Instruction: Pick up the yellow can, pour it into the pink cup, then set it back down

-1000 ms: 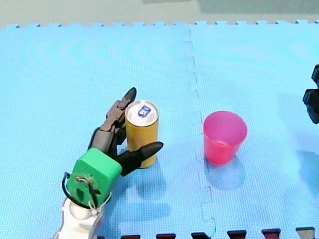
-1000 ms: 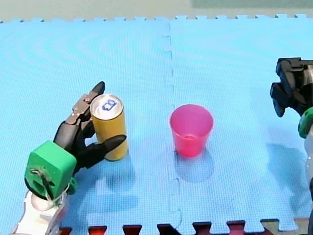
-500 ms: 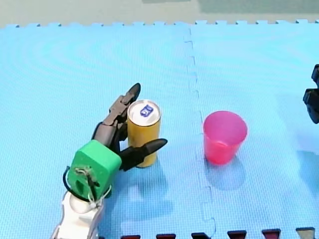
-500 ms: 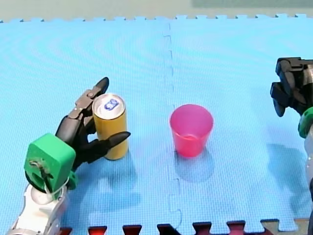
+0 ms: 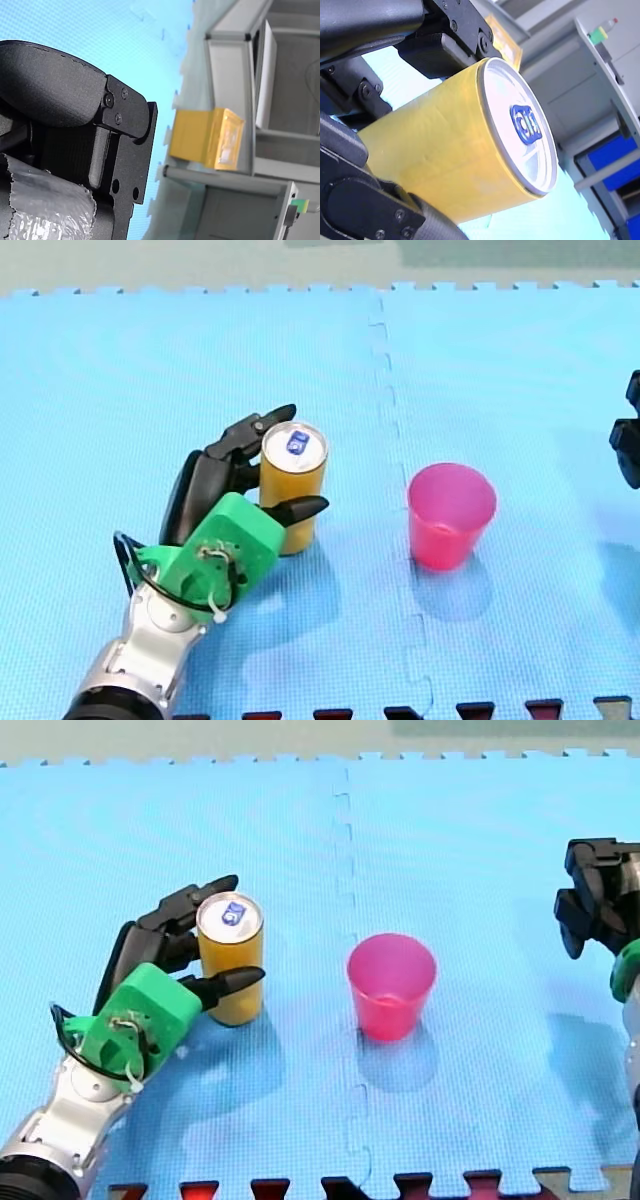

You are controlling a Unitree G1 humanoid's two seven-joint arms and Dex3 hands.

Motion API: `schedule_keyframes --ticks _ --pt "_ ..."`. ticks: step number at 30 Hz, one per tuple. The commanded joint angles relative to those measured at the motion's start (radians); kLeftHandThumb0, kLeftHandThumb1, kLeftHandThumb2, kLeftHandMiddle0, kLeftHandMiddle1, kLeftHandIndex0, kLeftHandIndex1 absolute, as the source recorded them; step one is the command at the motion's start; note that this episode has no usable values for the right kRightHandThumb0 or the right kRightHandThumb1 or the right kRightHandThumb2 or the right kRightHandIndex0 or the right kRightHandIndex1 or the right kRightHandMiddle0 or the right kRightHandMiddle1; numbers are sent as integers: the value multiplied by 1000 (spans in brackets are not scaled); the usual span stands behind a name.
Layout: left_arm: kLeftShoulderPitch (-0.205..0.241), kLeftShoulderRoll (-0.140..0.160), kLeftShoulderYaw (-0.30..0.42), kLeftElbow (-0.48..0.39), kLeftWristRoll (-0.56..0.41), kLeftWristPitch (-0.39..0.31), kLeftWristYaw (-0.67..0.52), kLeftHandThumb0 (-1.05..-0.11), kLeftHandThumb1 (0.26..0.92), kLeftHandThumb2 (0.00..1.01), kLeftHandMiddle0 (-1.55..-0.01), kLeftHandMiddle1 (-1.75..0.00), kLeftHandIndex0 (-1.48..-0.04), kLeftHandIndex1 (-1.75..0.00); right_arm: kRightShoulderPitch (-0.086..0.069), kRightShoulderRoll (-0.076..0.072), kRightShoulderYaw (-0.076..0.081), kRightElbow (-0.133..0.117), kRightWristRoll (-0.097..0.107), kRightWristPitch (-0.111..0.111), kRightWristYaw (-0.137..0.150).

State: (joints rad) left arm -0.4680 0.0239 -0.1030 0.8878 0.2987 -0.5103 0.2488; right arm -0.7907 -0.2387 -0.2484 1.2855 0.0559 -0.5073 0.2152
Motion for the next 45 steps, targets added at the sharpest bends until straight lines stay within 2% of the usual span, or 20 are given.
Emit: schedule_keyframes --ticks 1,11,21,25,28,30,38,45 --pt "-2 13 -8 9 8 -6 10 -393 758 7 -1253 -113 -1173 -47 -1 -6 -3 -2 3 -4 2" --pt "0 34 -23 7 15 -35 28 -370 758 1 -1284 -72 -1171 -12 -3 -3 -3 -5 6 -3 4" --pt "1 51 -19 -17 -13 -36 -23 -368 759 1 -1311 -48 -1174 -5 -1 0 -3 -4 5 -4 4" --pt "-1 33 16 -46 -106 -56 -107 -379 763 2 -1319 -39 -1179 -4 0 1 -3 -4 6 -4 5" --pt "-8 1 57 -121 -233 -62 -210 -370 759 1 -1331 -35 -1191 -8 1 2 -5 -3 9 -2 8" --pt "-20 -18 69 -160 -277 -42 -244 -370 758 1 -1337 -34 -1205 -13 0 3 -5 -2 8 -1 7" --pt "-23 -35 55 -319 -250 65 -236 -368 750 0 -1346 -23 -1233 -14 2 11 -1 1 2 -5 1" --pt "-33 -41 55 -337 -228 63 -234 -367 742 0 -1352 -16 -1243 -9 5 14 3 2 -4 -12 -4"
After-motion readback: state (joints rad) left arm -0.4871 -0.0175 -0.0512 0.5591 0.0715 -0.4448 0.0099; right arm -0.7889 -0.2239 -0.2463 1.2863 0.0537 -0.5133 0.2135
